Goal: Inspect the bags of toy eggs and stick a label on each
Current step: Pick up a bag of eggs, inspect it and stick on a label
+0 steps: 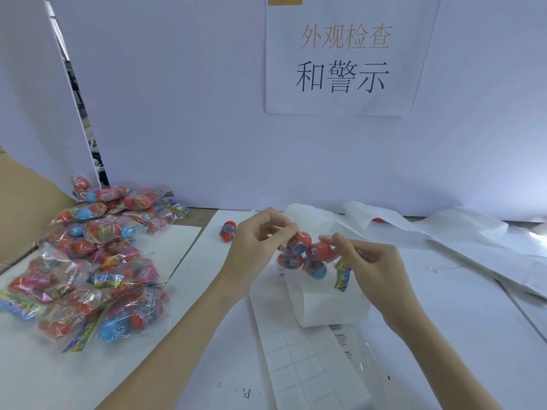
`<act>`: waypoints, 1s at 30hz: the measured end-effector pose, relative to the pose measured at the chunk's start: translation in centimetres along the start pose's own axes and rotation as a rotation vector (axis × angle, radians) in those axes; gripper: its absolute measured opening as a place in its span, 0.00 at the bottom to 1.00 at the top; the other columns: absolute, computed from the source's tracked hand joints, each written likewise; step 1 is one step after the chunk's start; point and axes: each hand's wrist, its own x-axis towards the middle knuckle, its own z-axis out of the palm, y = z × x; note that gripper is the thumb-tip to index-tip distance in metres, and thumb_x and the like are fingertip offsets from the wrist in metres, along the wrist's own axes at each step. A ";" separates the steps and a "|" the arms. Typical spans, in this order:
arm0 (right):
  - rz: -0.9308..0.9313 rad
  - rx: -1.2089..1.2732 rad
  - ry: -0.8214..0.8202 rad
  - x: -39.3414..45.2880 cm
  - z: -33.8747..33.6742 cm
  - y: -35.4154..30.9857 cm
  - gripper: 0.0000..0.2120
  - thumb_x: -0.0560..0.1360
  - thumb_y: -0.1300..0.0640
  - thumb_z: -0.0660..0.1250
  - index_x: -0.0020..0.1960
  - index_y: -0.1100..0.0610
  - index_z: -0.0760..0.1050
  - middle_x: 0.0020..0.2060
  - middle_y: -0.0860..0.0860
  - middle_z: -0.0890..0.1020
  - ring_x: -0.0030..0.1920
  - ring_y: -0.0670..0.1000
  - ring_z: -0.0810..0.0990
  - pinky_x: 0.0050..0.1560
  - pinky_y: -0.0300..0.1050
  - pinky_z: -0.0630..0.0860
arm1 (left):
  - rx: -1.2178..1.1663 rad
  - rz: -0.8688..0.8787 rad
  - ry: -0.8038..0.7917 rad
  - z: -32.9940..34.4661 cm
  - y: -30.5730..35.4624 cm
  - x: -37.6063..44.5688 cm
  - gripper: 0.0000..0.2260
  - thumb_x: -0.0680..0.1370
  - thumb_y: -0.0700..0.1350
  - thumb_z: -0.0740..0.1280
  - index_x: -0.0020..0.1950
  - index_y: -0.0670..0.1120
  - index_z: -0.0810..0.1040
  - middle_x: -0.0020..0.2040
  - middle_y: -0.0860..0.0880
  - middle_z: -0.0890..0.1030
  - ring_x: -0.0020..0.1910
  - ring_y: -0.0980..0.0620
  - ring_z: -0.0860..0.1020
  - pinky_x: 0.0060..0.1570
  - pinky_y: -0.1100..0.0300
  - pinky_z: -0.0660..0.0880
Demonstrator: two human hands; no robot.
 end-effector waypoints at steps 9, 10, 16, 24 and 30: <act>0.119 0.205 -0.163 -0.2 0.2 -0.5 0.22 0.83 0.38 0.58 0.54 0.46 0.88 0.50 0.49 0.89 0.49 0.43 0.86 0.46 0.34 0.79 | -0.078 -0.067 0.118 1.2 -0.3 -0.2 0.15 0.80 0.55 0.72 0.38 0.50 0.74 0.37 0.48 0.80 0.38 0.55 0.82 0.37 0.59 0.77; 0.143 0.218 -0.173 -0.2 0.2 -0.5 0.23 0.83 0.39 0.57 0.55 0.49 0.88 0.49 0.51 0.89 0.48 0.45 0.86 0.45 0.34 0.79 | -0.082 -0.077 0.114 1.1 -0.3 -0.1 0.15 0.80 0.55 0.72 0.38 0.50 0.74 0.37 0.50 0.80 0.38 0.56 0.82 0.36 0.60 0.76; 0.068 0.041 -0.153 -0.4 0.3 -0.5 0.21 0.79 0.36 0.61 0.60 0.46 0.85 0.51 0.39 0.88 0.52 0.40 0.85 0.52 0.34 0.77 | 0.005 -0.041 0.034 0.1 0.3 -0.1 0.09 0.72 0.59 0.74 0.39 0.55 0.83 0.37 0.53 0.83 0.39 0.57 0.82 0.37 0.65 0.78; 0.050 0.154 -0.020 -0.4 0.7 0.2 0.08 0.80 0.53 0.72 0.48 0.51 0.89 0.43 0.48 0.89 0.41 0.47 0.87 0.40 0.33 0.79 | -0.071 -0.139 0.093 0.4 0.6 0.2 0.27 0.77 0.71 0.64 0.52 0.49 0.85 0.46 0.47 0.85 0.42 0.51 0.82 0.43 0.59 0.79; 0.079 0.089 -0.088 -0.3 0.7 0.1 0.14 0.83 0.48 0.65 0.48 0.56 0.85 0.42 0.51 0.88 0.44 0.52 0.87 0.41 0.36 0.80 | -0.100 -0.109 0.095 0.2 -0.2 0.1 0.08 0.80 0.46 0.73 0.51 0.42 0.86 0.46 0.42 0.86 0.44 0.47 0.82 0.44 0.58 0.79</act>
